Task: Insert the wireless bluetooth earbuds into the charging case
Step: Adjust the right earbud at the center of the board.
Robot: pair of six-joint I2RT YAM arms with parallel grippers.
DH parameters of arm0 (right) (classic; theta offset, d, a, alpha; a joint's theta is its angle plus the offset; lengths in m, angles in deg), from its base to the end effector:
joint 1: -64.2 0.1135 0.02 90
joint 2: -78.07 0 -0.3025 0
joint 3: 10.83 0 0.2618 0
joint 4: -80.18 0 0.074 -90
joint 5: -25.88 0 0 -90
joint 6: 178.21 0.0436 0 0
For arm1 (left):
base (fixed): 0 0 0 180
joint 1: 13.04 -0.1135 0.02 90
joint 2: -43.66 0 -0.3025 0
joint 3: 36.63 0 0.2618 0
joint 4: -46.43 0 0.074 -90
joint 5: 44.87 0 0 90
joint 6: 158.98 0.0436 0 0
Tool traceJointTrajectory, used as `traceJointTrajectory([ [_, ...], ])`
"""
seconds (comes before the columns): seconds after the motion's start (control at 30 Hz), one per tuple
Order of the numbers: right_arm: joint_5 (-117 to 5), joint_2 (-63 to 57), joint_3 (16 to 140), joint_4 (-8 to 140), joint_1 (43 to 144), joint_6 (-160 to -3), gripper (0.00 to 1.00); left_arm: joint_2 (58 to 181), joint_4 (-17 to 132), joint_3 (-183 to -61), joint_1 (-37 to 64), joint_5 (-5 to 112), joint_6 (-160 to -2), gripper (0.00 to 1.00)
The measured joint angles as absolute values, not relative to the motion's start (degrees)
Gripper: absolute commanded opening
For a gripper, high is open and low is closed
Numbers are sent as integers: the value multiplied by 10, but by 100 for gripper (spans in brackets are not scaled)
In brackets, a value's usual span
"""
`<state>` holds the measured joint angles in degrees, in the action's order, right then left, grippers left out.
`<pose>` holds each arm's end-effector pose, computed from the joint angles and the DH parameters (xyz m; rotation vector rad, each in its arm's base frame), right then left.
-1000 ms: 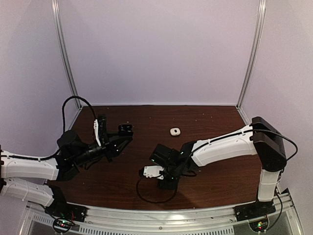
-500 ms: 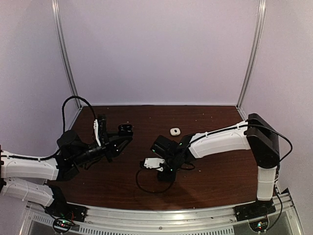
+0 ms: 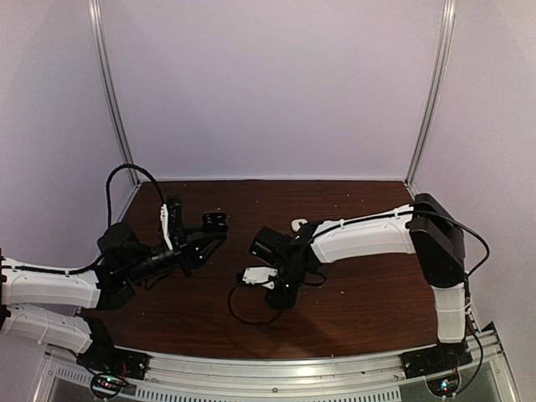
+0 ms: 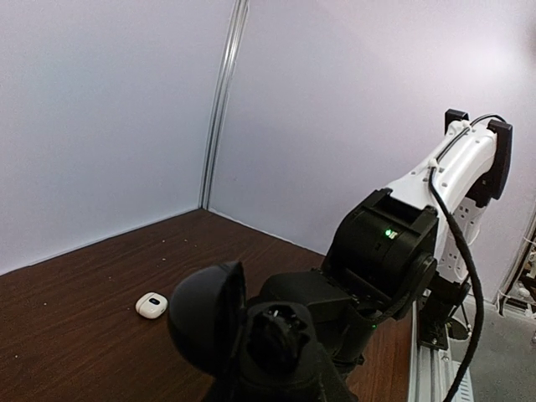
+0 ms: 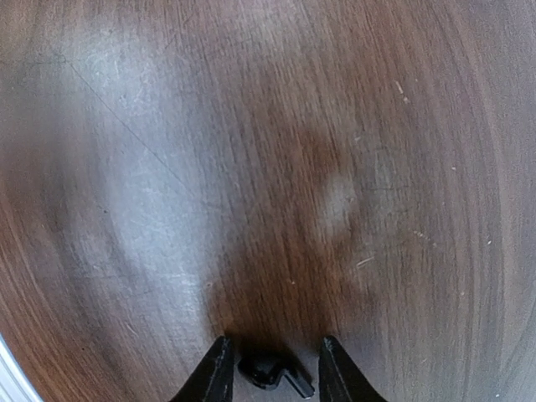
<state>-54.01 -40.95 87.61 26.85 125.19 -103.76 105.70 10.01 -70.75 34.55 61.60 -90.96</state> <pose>0.2087 0.3922 0.1737 -1.8399 2.2732 0.3982 0.1420 -0.1738 0.2752 0.5863 1.4267 -1.1880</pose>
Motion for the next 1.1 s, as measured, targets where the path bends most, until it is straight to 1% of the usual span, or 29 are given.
traceJointTrajectory([
  [0.07, -540, -413, 882, 260, 1252, -1034, 32, 1057, 100, -707, 345, 616, -910, 7],
  [0.2, -536, -415, 884, 253, 1248, -1026, 25, 1057, 100, -707, 345, 616, -910, 7],
  [0.4, -520, -409, 874, 255, 1239, -994, 26, 1057, 100, -707, 345, 616, -910, 7],
  [0.63, -497, -363, 804, 273, 1222, -924, 23, 1057, 100, -707, 345, 616, -910, 7],
  [0.7, -488, -348, 783, 278, 1218, -898, 27, 1057, 100, -707, 345, 616, -910, 7],
  [0.77, -484, -338, 771, 275, 1215, -878, 35, 1057, 100, -707, 345, 616, -910, 7],
  [0.83, -483, -336, 770, 270, 1213, -860, 39, 1057, 100, -707, 345, 616, -910, 7],
  [0.93, -486, -338, 779, 251, 1213, -848, 41, 1057, 100, -707, 345, 616, -910, 7],
  [1.1, -505, -358, 818, 199, 1215, -855, 41, 1057, 100, -707, 345, 616, -908, 7],
])
